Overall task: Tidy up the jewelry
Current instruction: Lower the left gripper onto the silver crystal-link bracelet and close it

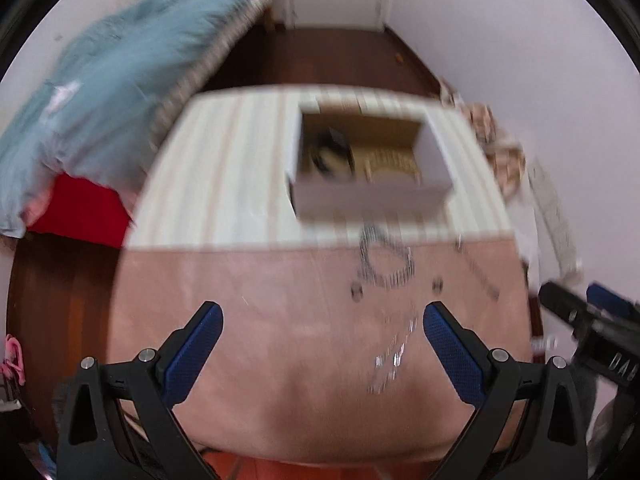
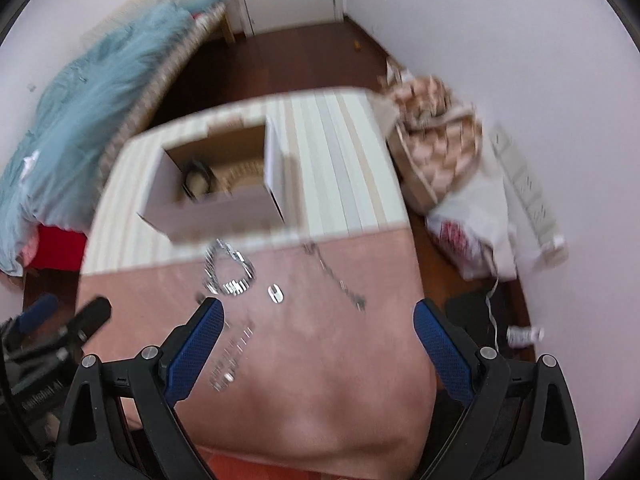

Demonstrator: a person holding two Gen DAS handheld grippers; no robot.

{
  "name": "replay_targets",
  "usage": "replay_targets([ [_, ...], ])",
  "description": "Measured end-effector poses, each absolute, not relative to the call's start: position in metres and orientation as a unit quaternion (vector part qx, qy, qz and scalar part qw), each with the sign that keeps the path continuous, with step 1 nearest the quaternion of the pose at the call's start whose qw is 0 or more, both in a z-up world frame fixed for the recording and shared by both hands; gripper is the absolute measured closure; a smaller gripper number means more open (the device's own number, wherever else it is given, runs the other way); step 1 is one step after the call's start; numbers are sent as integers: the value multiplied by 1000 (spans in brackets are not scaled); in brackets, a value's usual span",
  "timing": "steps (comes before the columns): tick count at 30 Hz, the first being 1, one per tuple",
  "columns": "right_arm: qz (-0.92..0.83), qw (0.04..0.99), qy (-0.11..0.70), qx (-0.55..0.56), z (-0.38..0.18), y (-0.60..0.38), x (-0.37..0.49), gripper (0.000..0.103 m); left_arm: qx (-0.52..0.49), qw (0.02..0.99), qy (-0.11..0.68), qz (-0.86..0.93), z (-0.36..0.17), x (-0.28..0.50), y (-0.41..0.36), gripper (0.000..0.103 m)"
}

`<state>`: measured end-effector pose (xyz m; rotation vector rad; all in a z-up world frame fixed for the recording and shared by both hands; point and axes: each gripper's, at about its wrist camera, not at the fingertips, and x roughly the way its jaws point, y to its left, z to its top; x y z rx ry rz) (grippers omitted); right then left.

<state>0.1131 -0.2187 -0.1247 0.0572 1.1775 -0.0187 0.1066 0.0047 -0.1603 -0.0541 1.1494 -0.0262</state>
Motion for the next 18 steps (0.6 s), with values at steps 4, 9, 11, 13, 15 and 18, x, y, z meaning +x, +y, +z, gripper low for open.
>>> replay_targets([
  [4,-18,810,585,37,-162,-235,104,6,-16,809,586,-41,-203,94,-9,1],
  [9,-22,801,597,42,-184,-244,98,10,-24,793,605,-65,-231,84,-19,1],
  [11,-24,800,598,45,-189,-247,97,11,-18,793,605,-68,-236,84,-25,1],
  [13,-26,800,598,49,-191,-249,96,12,-13,793,604,-75,-238,85,-30,3],
  [15,-27,799,598,52,-193,-251,97,13,-4,791,606,-79,-241,84,-35,5],
  [18,-29,797,601,55,-196,-252,97,15,10,793,603,-84,-242,84,-40,5],
])
